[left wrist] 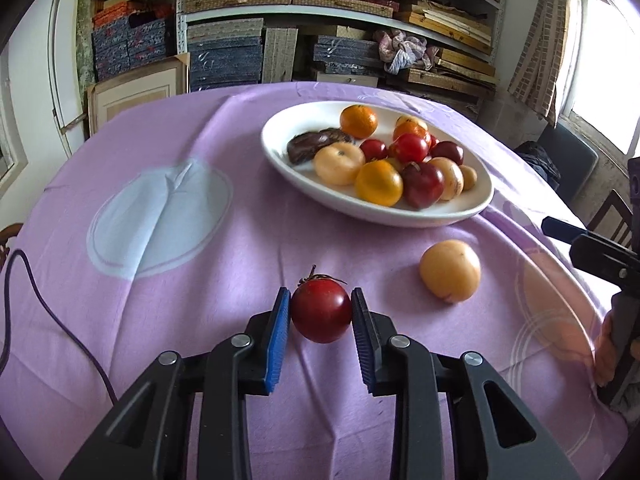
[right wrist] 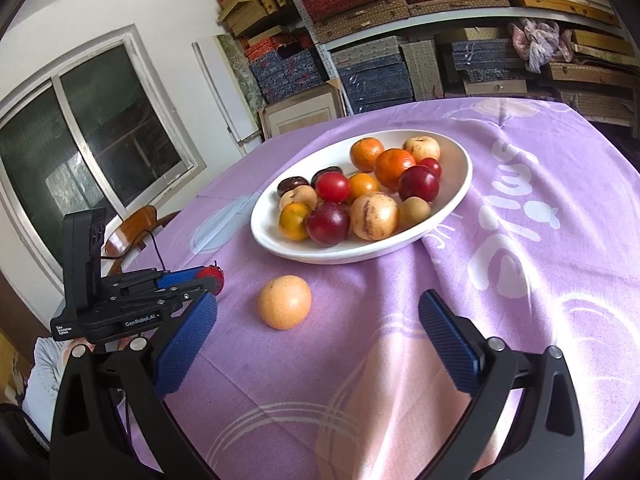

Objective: Organize fruits
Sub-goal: 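Close the left tool around the last red tomato, then hold the tomato in the left tool while the right tool grasps the pale orange round fruit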

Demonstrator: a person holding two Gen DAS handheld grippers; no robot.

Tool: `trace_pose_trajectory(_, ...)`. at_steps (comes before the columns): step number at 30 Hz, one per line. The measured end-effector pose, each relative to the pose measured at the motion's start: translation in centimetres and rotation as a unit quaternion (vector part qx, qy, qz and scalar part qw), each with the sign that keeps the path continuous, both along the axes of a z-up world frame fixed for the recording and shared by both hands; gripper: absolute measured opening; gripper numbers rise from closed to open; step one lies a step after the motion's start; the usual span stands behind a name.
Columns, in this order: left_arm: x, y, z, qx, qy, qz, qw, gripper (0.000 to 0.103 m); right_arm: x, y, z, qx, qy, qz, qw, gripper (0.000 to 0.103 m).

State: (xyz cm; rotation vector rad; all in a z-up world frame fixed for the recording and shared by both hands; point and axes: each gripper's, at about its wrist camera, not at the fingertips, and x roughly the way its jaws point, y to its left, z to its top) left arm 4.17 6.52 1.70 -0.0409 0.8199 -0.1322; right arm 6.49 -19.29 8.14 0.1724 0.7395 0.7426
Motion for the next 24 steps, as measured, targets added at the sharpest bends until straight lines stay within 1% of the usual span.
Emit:
trace_pose_trajectory(2,0.0,0.2,-0.1,-0.007,0.001,-0.001,1.0,0.031,-0.2,1.3,0.5,-0.021,0.001,0.017,1.0,0.099)
trace_pose_trajectory(4,-0.1,0.0,-0.1,-0.005,0.001,-0.003,1.0,0.031,-0.3,3.0,0.8,-0.064,-0.016,0.026,0.997,0.099)
trace_pose_trajectory(7,-0.1,0.2,-0.2,-0.009,0.003,-0.003,1.0,0.031,-0.4,5.8,0.5,-0.127,-0.037,0.045,0.99,0.099)
trace_pose_trajectory(9,0.0,0.3,-0.2,-0.014,0.007,-0.001,0.9999,0.031,-0.2,7.0,0.0,-0.145,-0.041,0.056,0.987,0.099)
trace_pose_trajectory(11,0.0,0.4,-0.2,-0.015,0.007,0.001,0.9999,0.031,0.0,7.8,-0.5,-0.147,-0.041,0.064,0.986,0.099)
trace_pose_trajectory(12,0.0,0.4,-0.2,-0.014,0.007,0.001,0.9999,0.031,0.1,8.2,-0.7,-0.147,-0.038,0.068,0.986,0.097)
trace_pose_trajectory(14,0.1,0.3,-0.2,-0.011,0.007,0.001,0.9999,0.031,0.4,8.9,-1.3,-0.161,-0.03,0.072,0.984,0.081)
trace_pose_trajectory(15,0.0,0.3,-0.2,-0.012,0.007,0.001,0.9999,0.031,0.7,9.2,-1.6,-0.167,-0.025,0.073,0.983,0.066)
trace_pose_trajectory(16,0.1,0.3,-0.2,-0.014,0.007,0.001,0.9999,0.031,1.0,9.4,-2.0,-0.17,-0.017,0.073,0.982,0.063)
trace_pose_trajectory(24,0.1,0.3,-0.3,-0.016,0.008,0.0,0.9998,0.031,2.2,9.9,-3.2,-0.183,-0.005,0.063,0.981,0.063)
